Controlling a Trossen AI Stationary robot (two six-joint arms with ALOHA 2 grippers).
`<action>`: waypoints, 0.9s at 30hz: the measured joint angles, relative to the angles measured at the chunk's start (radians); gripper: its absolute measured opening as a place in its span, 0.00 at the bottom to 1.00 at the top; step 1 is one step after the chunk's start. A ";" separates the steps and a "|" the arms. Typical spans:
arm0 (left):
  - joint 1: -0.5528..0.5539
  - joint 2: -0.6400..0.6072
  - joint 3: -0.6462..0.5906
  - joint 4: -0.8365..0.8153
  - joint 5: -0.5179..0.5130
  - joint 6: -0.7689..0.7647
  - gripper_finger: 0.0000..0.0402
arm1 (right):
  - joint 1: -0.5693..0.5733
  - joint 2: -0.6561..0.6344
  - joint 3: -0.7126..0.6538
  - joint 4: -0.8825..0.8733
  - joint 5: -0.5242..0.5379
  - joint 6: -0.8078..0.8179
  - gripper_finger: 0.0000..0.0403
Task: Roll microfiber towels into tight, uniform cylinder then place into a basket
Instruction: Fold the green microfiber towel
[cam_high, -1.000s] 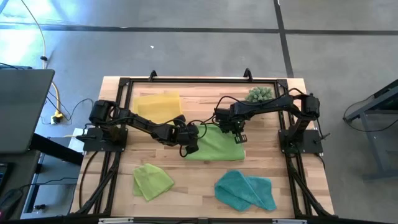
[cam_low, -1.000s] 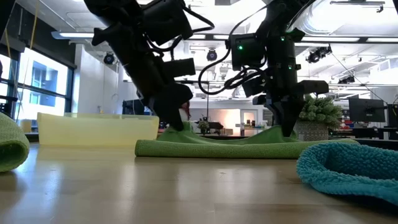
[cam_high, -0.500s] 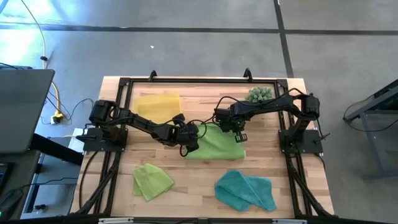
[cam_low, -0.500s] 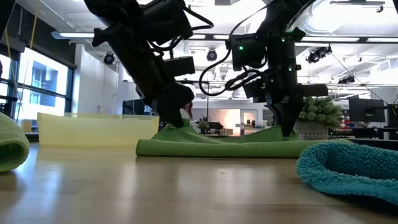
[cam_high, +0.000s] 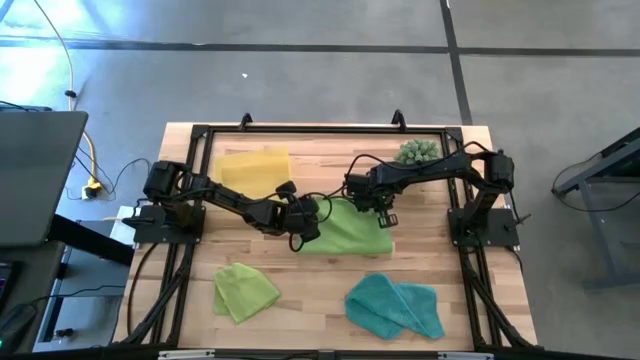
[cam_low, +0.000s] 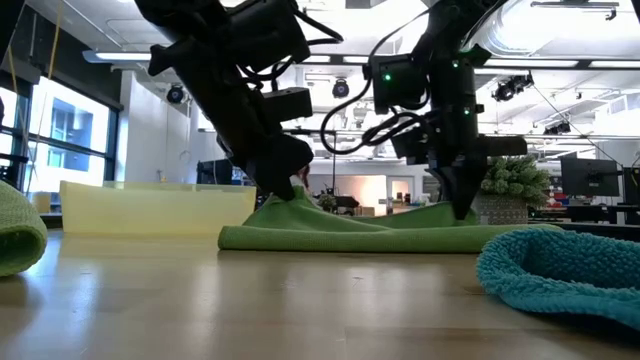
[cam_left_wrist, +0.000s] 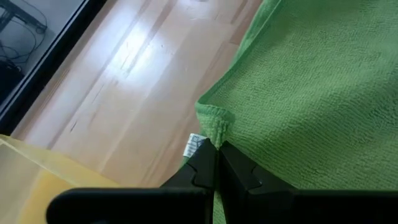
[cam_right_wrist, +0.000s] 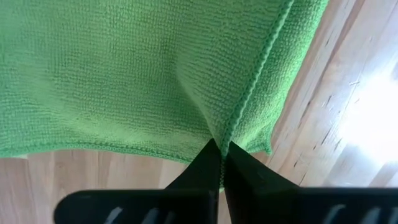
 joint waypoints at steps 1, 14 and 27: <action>0.000 0.000 0.000 0.000 0.000 0.000 0.00 | 0.000 0.000 0.000 -0.004 0.000 -0.004 0.02; 0.000 0.000 0.000 -0.004 -0.012 0.000 0.24 | 0.001 0.000 0.024 -0.130 0.217 0.120 0.35; -0.002 -0.010 0.087 -0.111 0.220 0.009 0.33 | -0.012 -0.050 0.036 -0.087 0.209 0.191 0.32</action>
